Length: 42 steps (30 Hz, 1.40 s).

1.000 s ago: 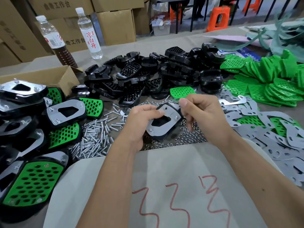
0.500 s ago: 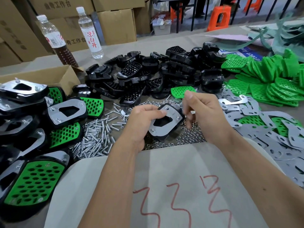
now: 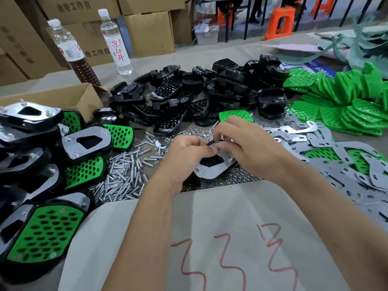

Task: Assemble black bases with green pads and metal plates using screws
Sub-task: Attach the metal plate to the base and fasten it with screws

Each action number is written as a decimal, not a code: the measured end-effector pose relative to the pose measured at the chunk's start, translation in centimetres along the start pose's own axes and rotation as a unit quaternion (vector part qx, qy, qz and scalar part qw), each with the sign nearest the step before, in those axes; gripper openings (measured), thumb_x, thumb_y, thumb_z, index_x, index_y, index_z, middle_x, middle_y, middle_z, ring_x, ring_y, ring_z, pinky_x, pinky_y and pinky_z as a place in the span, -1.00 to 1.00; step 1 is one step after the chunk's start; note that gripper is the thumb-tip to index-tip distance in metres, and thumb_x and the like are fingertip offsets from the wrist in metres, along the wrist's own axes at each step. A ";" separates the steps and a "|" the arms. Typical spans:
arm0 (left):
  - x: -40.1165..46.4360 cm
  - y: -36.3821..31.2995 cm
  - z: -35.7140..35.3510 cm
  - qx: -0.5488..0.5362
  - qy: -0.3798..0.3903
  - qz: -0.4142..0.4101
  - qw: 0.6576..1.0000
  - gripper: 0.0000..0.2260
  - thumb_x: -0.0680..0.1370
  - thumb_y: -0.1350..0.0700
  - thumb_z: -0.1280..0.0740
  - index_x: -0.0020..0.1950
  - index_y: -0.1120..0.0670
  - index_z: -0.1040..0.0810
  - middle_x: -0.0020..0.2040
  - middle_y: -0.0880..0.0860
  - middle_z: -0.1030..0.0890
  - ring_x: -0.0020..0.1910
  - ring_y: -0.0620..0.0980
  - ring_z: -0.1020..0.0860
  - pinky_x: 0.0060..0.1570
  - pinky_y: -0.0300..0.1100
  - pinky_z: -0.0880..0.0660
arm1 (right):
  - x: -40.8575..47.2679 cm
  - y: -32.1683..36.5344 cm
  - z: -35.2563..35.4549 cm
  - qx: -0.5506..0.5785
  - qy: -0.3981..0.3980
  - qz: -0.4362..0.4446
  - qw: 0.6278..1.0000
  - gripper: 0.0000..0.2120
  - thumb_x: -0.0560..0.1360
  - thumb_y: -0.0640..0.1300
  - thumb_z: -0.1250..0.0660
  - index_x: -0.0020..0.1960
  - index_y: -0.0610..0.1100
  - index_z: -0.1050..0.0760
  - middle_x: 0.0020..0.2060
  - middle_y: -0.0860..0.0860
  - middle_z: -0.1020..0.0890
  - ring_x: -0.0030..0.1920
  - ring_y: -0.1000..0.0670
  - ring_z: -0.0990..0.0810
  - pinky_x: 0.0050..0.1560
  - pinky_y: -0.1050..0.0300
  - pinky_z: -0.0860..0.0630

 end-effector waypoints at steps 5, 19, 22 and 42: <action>-0.3 -0.7 0.1 0.021 0.022 -0.011 0.999 -0.78 0.37 0.08 -0.48 -0.34 0.04 -0.46 -0.36 -0.02 -0.44 -0.29 -0.01 -0.38 -0.24 -0.09 -0.26 | 0.3 0.6 1.1 -0.115 0.066 0.026 0.991 -0.64 0.66 0.24 0.12 0.12 0.04 -0.32 -0.02 0.07 -0.32 -0.28 -0.13 -0.44 -0.30 -0.12 -0.44; -0.9 -1.0 1.9 -0.007 0.003 0.001 1.000 -0.69 0.33 0.14 -0.33 -0.13 0.40 -0.47 -0.18 0.17 -0.41 -0.16 0.13 -0.36 -0.08 0.03 -0.26 | 2.8 2.4 0.6 -0.195 0.151 0.093 0.965 -0.86 0.71 -0.02 -0.04 -0.03 0.05 -0.16 -0.07 0.09 -0.23 -0.34 -0.14 -0.37 -0.35 -0.08 -0.27; -0.5 -0.3 2.6 0.003 -0.016 -0.010 1.000 -0.87 0.53 0.21 -0.41 -0.08 0.29 -0.60 -0.18 0.19 -0.56 -0.14 0.12 -0.49 -0.07 -0.02 -0.38 | 3.3 2.5 0.0 -0.174 0.138 0.083 0.972 -0.85 0.70 -0.01 -0.04 -0.04 0.00 -0.21 -0.10 0.11 -0.24 -0.31 -0.15 -0.36 -0.33 -0.05 -0.23; 0.2 -0.1 -1.5 0.097 -0.189 -0.236 0.948 -0.79 0.41 0.12 -0.49 -0.14 0.01 -0.45 -0.29 -0.02 -0.63 -0.35 0.03 -0.45 -0.29 -0.01 -0.38 | 4.1 3.6 -0.5 -0.057 -0.122 -0.283 0.949 -0.57 0.71 -0.03 -0.08 -0.34 -0.05 -0.25 -0.39 0.01 -0.44 -0.27 -0.15 -0.44 -0.24 0.05 -0.28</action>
Point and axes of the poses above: each hand's wrist, its own x-axis towards the middle knuckle, its own z-axis out of the back of the hand, y = z × x, the point moved 2 cm from there along x, towards the middle knuckle
